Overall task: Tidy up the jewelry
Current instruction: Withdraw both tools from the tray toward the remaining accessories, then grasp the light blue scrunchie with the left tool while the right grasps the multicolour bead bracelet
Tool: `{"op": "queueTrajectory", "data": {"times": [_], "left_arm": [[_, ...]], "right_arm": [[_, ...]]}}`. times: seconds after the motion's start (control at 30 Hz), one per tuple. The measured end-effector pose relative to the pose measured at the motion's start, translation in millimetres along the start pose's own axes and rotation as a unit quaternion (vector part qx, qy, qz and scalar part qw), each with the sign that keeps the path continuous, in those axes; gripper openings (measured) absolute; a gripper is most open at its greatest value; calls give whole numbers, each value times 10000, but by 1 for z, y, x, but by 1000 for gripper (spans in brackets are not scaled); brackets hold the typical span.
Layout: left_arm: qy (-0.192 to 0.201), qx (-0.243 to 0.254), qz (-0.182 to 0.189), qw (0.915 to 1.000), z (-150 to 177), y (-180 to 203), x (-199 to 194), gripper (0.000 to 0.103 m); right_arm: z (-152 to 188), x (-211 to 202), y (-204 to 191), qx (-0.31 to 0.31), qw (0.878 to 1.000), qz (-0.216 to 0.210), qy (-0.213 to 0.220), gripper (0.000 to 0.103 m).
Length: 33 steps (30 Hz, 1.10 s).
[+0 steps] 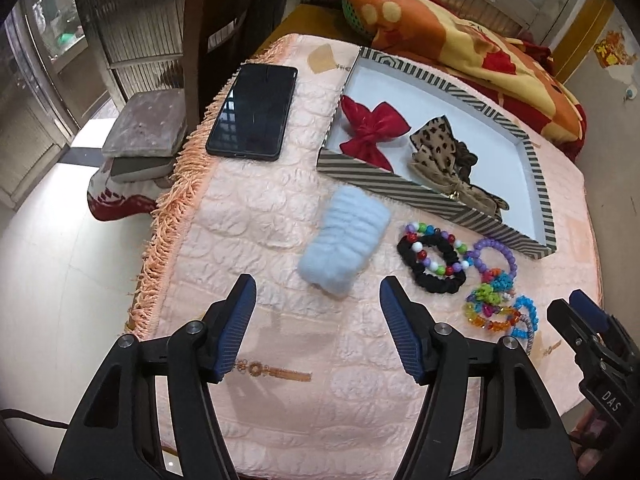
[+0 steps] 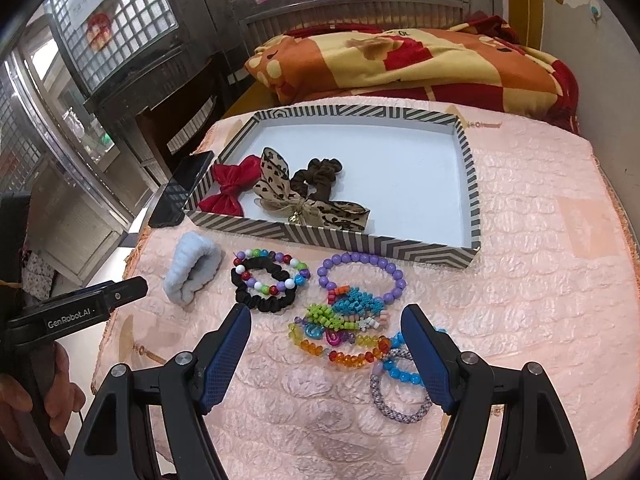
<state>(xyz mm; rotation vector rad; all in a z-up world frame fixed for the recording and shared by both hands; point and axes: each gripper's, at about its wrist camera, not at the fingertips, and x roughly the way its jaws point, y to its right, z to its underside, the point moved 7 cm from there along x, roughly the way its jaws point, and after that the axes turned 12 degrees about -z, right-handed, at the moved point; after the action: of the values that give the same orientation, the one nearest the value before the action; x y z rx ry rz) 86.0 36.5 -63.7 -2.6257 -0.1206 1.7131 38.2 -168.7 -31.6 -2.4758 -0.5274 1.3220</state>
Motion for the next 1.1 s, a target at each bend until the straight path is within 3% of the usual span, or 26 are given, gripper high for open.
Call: {"op": "queueTrajectory", "data": {"times": [0.67,1.1], "left_arm": [[-33,285,-120,9995,-9,11,15,64],[43,528,-218,9984,-15,19,20,64]], "right_arm": [[-2,22,-9,-133,9996,-216,-112,72],[-10,36,-15,-123,9992,-325,-174,46]]}}
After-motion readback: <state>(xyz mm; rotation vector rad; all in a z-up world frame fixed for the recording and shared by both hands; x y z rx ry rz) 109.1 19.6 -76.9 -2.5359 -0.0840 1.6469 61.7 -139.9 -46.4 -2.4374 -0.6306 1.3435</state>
